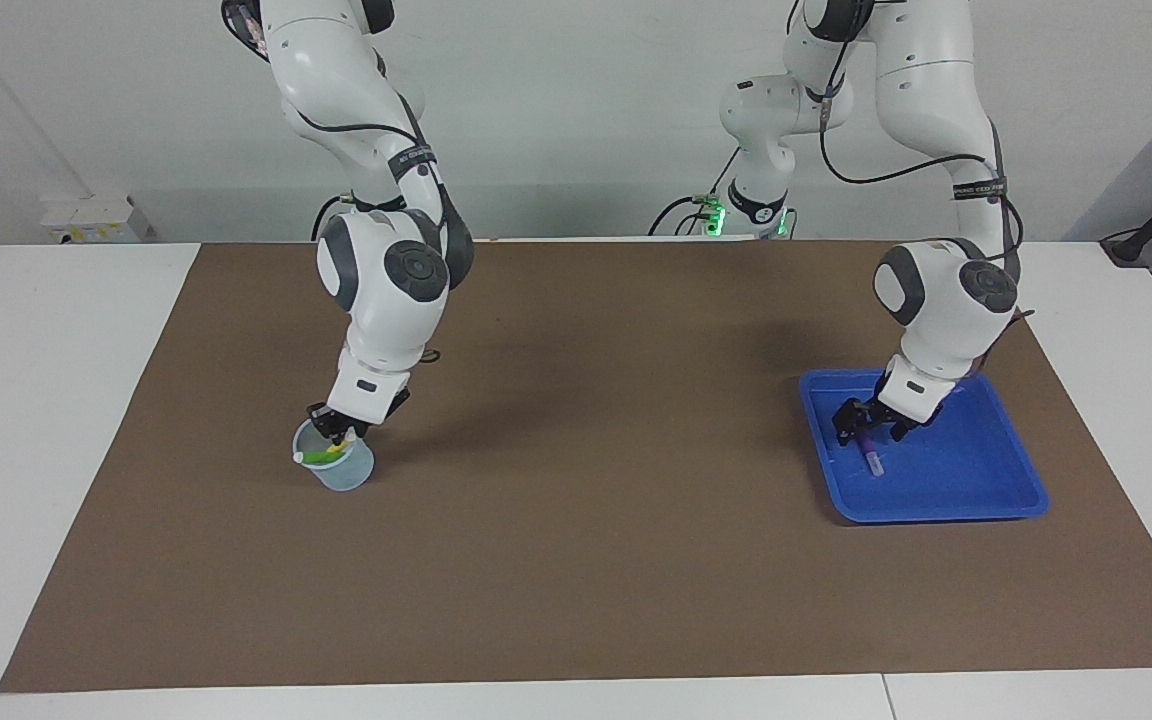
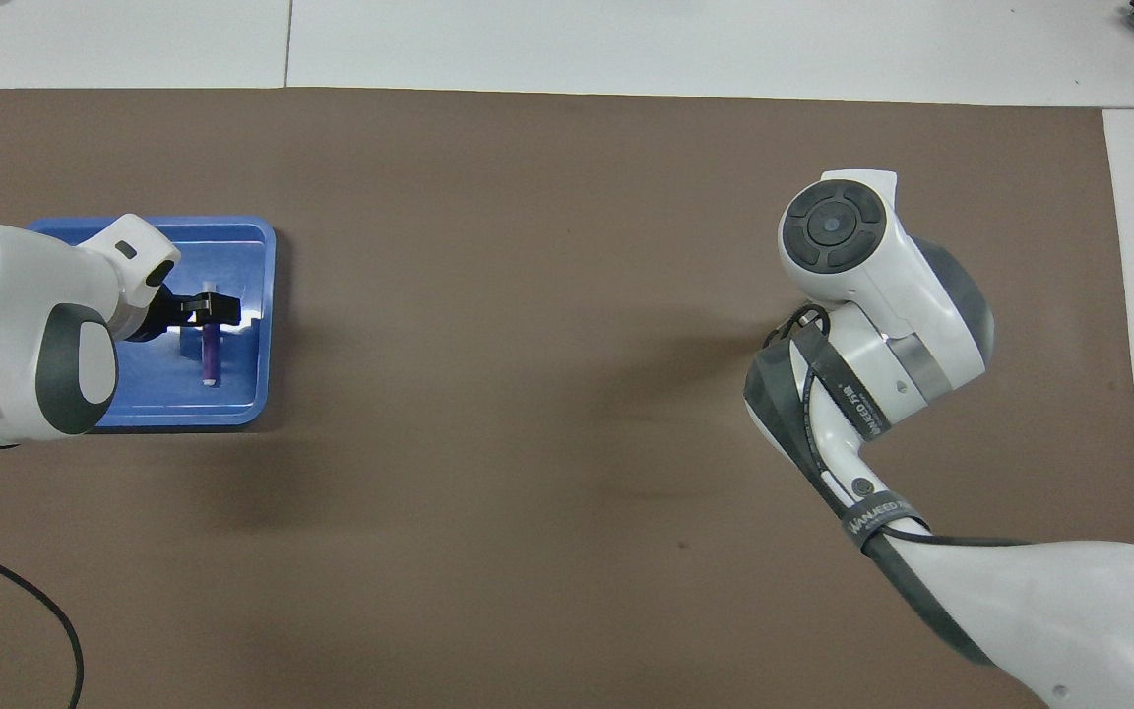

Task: Right arm passes pens to left for tray arrangement
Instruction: 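Open the left gripper and lift it away from the tray, then grasp the yellow pen in the cup with the right gripper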

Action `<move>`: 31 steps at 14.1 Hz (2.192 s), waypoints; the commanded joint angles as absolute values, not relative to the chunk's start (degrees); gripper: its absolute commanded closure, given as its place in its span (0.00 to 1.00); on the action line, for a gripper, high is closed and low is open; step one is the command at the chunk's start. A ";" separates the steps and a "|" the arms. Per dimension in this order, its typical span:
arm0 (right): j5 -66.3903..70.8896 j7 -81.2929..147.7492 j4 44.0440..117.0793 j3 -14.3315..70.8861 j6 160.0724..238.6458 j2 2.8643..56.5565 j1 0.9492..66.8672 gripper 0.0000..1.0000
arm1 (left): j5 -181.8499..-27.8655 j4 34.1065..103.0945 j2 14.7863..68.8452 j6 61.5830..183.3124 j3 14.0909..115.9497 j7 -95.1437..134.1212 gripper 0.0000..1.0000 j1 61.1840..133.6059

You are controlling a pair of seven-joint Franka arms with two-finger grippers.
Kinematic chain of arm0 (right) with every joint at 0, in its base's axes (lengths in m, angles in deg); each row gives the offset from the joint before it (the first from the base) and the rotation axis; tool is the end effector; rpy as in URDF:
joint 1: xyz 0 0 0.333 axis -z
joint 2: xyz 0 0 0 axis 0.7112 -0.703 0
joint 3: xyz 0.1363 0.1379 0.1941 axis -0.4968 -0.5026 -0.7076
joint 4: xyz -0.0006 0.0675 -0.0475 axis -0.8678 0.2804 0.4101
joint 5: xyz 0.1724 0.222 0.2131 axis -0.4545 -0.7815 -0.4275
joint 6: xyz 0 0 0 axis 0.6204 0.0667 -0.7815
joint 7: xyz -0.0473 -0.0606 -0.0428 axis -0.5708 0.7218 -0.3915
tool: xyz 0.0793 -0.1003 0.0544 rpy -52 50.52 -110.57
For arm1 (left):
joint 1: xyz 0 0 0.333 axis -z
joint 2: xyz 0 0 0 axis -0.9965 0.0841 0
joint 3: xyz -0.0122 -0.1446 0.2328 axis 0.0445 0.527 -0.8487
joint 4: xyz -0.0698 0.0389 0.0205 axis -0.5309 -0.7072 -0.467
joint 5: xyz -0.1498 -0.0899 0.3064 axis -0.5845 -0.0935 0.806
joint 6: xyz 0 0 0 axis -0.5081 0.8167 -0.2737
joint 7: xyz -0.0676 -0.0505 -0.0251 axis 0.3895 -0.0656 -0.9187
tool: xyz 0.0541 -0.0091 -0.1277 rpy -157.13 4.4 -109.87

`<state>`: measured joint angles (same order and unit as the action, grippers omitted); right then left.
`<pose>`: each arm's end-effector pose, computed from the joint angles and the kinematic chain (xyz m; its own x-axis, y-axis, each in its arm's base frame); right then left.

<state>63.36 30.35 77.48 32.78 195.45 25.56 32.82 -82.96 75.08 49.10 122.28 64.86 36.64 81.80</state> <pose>0.5779 0.1067 0.3281 0.8341 0.5161 -0.1949 0.5472 -0.7290 0.4113 0.5678 0.0038 0.2680 0.9954 0.0260 0.0925 0.0210 -0.9983 0.0545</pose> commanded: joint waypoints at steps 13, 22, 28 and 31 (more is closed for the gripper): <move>64.48 31.29 78.41 32.23 197.43 25.80 34.00 0.97 | -81.65 60.40 47.58 121.70 64.98 37.13 0.00 80.70; 63.17 32.87 74.29 31.88 192.42 27.82 33.55 1.00 | -81.74 60.12 38.62 120.56 65.07 41.26 0.00 80.60; 48.59 36.04 69.71 31.96 189.07 32.56 35.05 1.00 | -81.74 60.12 30.89 105.03 65.42 41.44 0.00 80.26; 46.55 36.21 66.03 31.88 185.76 35.29 34.87 1.00 | -81.74 60.21 28.69 97.29 65.33 41.17 0.00 80.70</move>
<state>48.45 34.63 68.20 32.59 188.81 33.57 34.19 -82.91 59.42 30.52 100.97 65.28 40.95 80.68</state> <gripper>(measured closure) 0.828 0.000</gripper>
